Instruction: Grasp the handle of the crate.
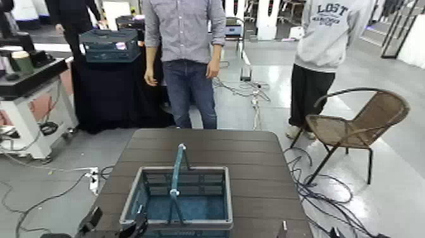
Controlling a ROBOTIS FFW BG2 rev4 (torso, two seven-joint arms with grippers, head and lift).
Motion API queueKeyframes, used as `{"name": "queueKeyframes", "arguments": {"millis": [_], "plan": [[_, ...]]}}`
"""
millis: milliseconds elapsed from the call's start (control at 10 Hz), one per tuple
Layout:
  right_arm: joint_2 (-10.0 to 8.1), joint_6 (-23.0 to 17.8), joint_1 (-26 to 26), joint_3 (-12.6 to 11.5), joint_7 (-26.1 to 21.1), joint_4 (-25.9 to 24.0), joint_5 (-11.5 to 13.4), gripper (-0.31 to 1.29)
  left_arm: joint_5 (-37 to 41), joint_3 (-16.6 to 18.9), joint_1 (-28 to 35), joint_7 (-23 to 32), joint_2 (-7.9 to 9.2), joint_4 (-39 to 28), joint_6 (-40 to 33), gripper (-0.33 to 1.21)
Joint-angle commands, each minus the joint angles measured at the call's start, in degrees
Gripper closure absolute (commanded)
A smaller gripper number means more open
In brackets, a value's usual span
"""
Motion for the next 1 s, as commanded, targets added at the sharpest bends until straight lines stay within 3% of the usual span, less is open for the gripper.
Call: {"name": "queueKeyframes", "arguments": {"millis": [100, 500, 800, 1000], "plan": [[0.09, 0.14, -0.2, 0.1, -0.02, 0.24, -0.48, 0.15, 5.86, 0.59, -3.06, -1.13, 1.23, -0.77, 5.66, 0.1], [0.27, 0.05, -0.29, 0.19, 0.07, 0.59, -0.92, 0.15, 20.1, 2.0, -9.3, -2.36, 4.83, -1.12, 18.84, 0.1], [0.0, 0.23, -0.82, 0.54, 0.24, 0.86, -1.36, 0.15, 30.91, 3.67, -16.42, -3.95, 11.16, 0.99, 30.88, 0.1], [-0.09, 0.32, -1.08, 0.72, 0.33, 1.03, -1.62, 0.15, 38.29, 2.0, -22.22, -6.85, 15.64, 5.73, 38.18, 0.1]]}}
